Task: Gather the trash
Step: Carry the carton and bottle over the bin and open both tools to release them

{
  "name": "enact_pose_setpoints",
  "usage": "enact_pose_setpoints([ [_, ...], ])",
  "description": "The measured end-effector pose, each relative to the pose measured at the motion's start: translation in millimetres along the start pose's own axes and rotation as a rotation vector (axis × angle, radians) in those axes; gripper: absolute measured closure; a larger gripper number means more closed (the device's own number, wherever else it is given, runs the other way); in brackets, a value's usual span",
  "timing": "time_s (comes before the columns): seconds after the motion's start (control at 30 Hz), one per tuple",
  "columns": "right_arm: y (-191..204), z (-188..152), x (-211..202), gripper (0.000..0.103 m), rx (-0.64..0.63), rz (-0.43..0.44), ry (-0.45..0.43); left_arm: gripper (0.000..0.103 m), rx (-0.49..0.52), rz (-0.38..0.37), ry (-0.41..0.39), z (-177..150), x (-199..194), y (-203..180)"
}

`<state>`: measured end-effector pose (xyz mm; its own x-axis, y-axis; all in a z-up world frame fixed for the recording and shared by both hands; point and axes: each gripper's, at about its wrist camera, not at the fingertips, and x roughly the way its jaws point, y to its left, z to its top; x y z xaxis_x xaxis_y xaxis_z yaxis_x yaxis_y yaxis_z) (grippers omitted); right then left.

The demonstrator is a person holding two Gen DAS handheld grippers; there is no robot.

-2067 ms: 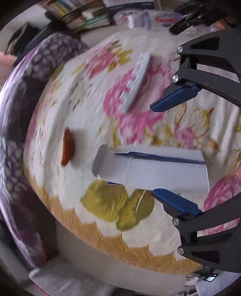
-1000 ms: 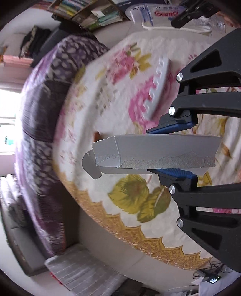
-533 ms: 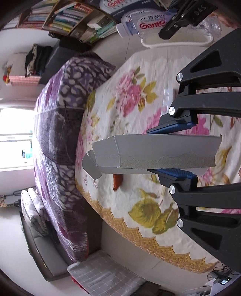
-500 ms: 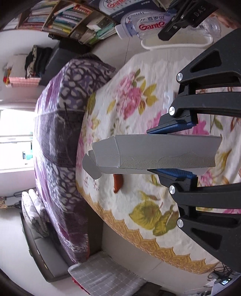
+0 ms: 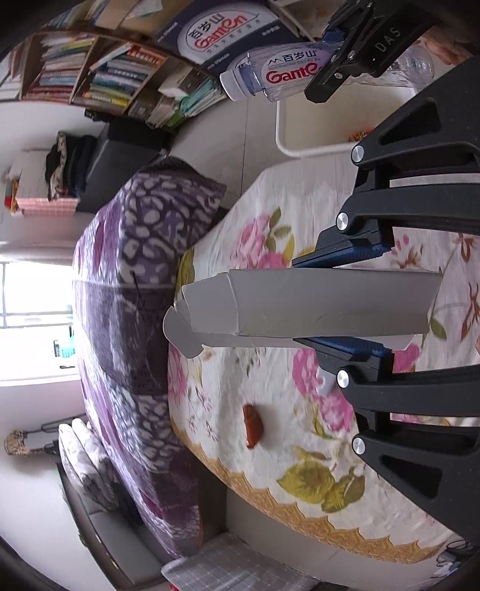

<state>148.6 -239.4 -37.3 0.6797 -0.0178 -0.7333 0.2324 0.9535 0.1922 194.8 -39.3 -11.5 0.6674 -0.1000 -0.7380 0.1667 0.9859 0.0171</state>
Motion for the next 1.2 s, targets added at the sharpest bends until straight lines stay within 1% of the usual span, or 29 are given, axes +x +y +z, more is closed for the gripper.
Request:
enact_pose_setpoints([
  [0.53, -79.6, 1.9, -7.1, 0.039, 0.145, -0.149, 0.026, 0.069, 0.095, -0.094, -0.003, 1.1, 3.8, -74.9],
  [0.6, -90.6, 1.1, -8.1, 0.037, 0.170, -0.176, 0.036, 0.069, 0.107, -0.106, -0.002, 0.9, 4.0, -84.2],
  [0.63, -93.9, 0.7, -8.7, 0.034, 0.176, -0.182, 0.036, 0.069, 0.111, -0.111, -0.003, 0.7, 3.9, -88.0],
  [0.67, -97.9, 0.1, -10.3, 0.026, 0.186, -0.190, 0.032, 0.069, 0.117, -0.116, -0.003, 0.8, 4.1, -92.7],
  [0.7, -102.4, -0.4, -12.6, 0.022, 0.197, -0.200, 0.024, 0.069, 0.121, -0.120, -0.004, 0.7, 4.3, -96.6],
  [0.77, -109.6, -0.7, -16.7, 0.019, 0.211, -0.211, 0.014, 0.069, 0.131, -0.131, -0.003, 0.5, 4.7, -105.1],
  [1.03, -133.2, -0.4, -27.8, 0.017, 0.258, -0.230, -0.002, 0.069, 0.168, -0.166, 0.007, -2.0, 7.3, -135.3],
  [1.2, -146.8, -1.1, -34.2, 0.014, 0.283, -0.246, -0.008, 0.068, 0.196, -0.200, 0.014, -5.0, 7.1, -155.3],
])
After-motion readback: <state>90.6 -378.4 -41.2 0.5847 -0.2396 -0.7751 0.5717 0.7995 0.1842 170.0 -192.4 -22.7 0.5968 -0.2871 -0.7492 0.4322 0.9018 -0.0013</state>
